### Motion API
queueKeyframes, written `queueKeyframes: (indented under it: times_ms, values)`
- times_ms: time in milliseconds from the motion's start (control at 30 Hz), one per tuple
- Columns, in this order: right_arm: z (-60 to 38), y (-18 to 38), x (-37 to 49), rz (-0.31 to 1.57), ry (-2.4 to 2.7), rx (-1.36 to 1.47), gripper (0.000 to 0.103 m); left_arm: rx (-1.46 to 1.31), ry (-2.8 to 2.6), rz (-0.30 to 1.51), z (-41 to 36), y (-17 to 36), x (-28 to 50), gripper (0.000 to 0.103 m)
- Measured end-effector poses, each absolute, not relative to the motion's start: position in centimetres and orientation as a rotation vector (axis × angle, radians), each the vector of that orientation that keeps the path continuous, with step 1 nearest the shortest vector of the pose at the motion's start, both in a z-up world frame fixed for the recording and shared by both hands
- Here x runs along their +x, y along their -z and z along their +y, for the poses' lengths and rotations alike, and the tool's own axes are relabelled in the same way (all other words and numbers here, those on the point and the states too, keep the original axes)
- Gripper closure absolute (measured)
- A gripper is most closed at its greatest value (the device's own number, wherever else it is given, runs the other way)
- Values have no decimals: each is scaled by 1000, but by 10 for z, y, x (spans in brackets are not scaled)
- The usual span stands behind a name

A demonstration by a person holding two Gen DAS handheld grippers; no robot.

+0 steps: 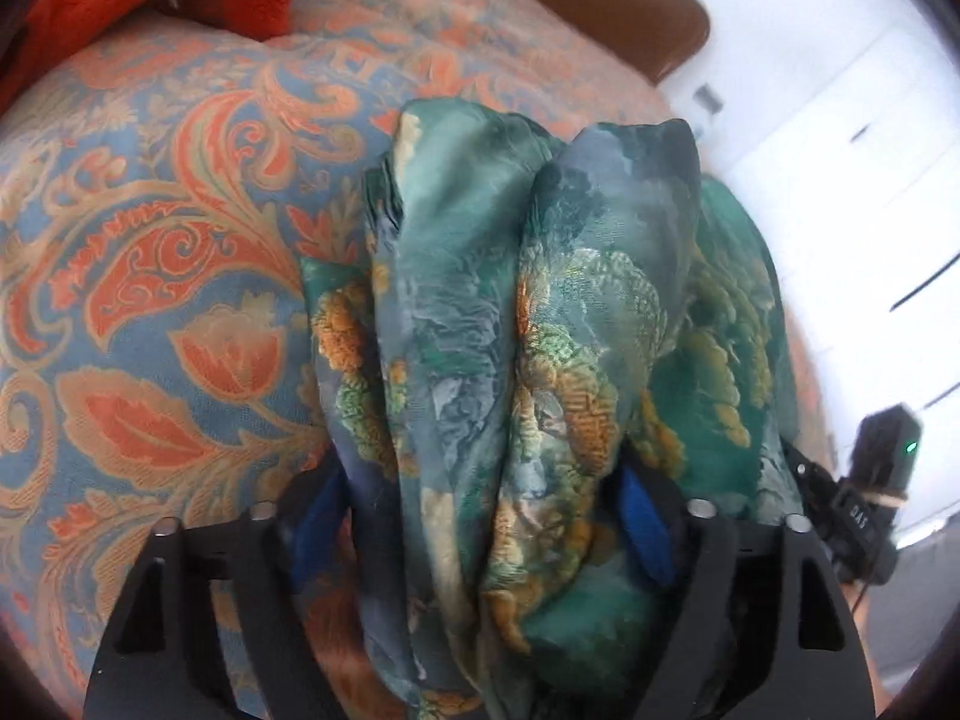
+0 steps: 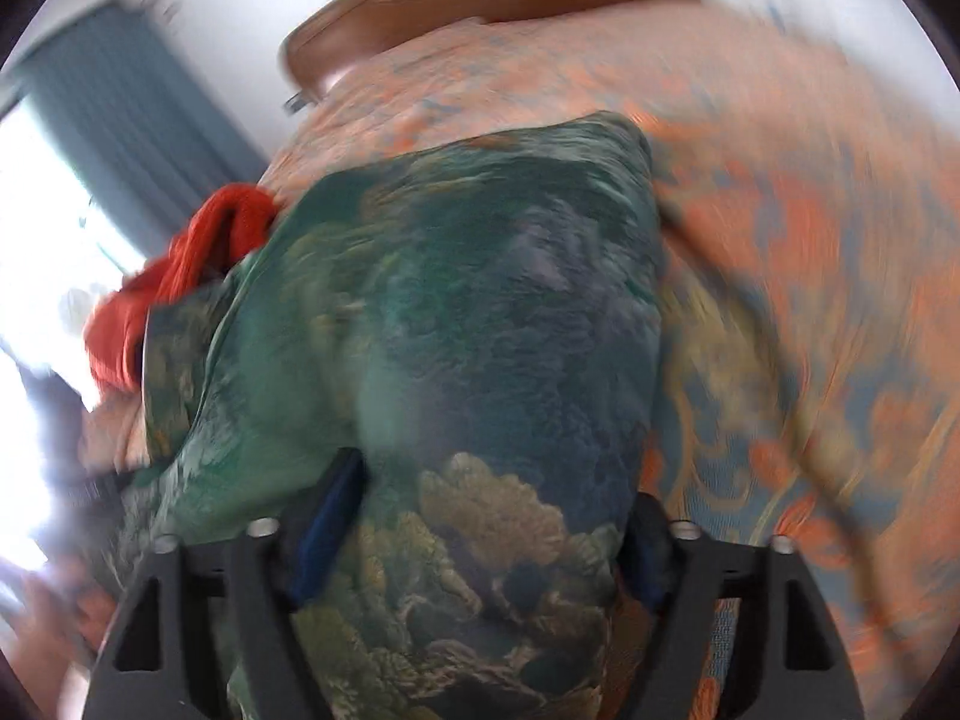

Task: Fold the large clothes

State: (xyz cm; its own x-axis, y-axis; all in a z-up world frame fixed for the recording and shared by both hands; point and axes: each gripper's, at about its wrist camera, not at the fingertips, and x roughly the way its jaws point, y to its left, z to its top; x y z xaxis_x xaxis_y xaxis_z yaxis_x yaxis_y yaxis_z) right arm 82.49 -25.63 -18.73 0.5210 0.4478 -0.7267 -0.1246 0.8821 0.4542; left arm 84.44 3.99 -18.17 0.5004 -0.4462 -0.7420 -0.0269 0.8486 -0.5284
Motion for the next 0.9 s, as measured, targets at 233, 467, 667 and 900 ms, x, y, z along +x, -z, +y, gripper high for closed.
queueKeyframes:
  times_ms: [233,467,667,900]
  values:
    - [-273,151,794,839,-358,405,14,-299,188,842,50,104,789,16]
    - [-273,60,697,588,-266,117,13,83,-26,589,18,47,674,1]
    - [-262,15,608,491,-187,-44,2,143,-37,550,-10,20,622,1]
    - [-241,-5,532,474,-167,-135,2,101,-21,499,-34,-10,569,0]
